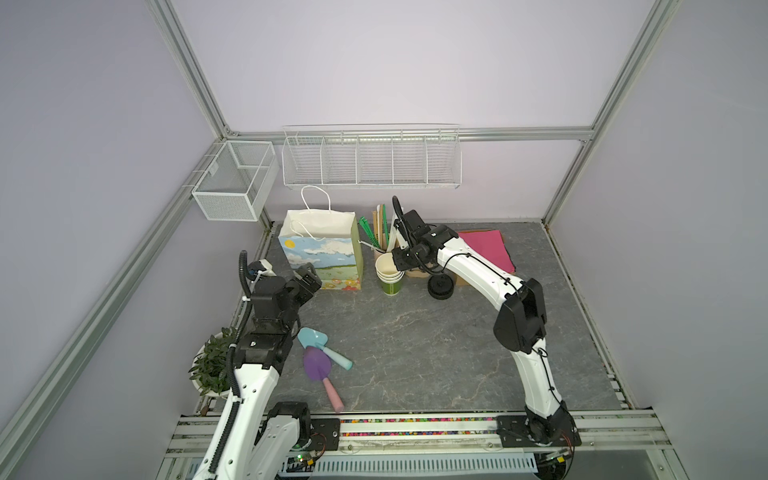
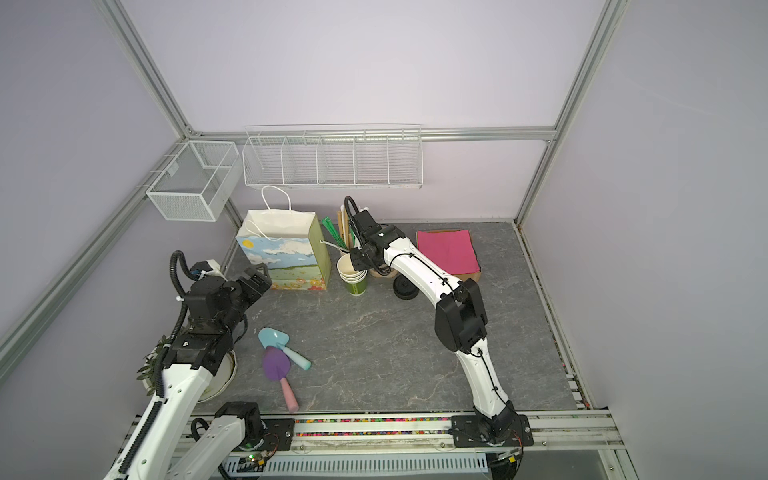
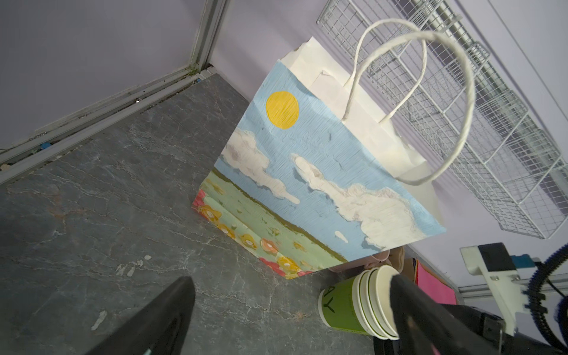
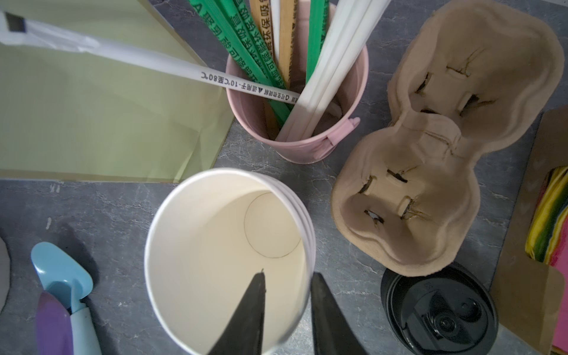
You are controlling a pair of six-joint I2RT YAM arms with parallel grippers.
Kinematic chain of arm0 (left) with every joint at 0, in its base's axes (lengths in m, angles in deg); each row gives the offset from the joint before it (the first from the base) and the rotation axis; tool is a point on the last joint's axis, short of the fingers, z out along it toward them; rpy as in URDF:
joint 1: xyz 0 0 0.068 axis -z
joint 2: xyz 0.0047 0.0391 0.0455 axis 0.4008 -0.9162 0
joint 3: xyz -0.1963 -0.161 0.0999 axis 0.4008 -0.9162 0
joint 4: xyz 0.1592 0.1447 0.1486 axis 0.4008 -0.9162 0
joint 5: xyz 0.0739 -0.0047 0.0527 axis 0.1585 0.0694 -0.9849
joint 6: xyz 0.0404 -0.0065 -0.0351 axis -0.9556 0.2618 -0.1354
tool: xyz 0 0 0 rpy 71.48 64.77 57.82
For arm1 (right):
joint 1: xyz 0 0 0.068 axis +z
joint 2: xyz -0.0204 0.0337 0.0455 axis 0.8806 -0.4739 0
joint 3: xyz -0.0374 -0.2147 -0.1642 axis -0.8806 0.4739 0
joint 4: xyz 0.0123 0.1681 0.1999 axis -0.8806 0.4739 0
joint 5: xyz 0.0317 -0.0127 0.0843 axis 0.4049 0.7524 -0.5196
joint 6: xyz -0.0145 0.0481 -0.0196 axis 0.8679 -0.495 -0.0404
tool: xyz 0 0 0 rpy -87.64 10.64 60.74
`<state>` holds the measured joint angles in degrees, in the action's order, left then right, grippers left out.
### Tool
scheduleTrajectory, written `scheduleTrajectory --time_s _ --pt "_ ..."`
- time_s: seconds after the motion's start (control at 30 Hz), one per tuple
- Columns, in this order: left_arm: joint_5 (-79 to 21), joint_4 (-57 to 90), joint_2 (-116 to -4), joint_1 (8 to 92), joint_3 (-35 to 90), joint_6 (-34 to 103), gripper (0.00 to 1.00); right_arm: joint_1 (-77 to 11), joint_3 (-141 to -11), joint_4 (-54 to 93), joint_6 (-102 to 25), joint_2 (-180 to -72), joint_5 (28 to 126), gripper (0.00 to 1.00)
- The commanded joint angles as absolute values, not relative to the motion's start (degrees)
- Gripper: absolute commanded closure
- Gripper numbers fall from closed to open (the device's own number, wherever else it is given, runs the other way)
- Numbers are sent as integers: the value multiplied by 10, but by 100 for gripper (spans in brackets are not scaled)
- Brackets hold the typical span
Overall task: Pack the takeout coffee
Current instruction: 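Lift the top green cup with right gripper while left gripper approaches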
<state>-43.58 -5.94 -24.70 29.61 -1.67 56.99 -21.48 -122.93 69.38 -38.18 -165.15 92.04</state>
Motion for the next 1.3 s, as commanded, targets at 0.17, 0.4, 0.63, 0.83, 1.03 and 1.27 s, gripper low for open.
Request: scheduleTrajectory --time_s 0.17,0.4,0.63,0.83,1.03,1.27 --pt "-456 -114 -275 351 26 548 0 -213 -1279 744 -376 -1682 920 82" --pt "-457 -137 -291 398 24 558 4 -214 -1283 744 -375 -1679 921 93" --pt "-483 -131 -317 472 16 569 8 -226 -1281 738 -395 -1672 877 93" --pt "-487 -125 -340 501 15 578 11 -247 -1280 736 -425 -1660 800 93" --pt "-476 -112 -356 511 4 588 13 -255 -1279 744 -436 -1643 782 93" --pt "-465 -96 -390 524 6 591 14 -262 -1275 762 -447 -1623 764 93"
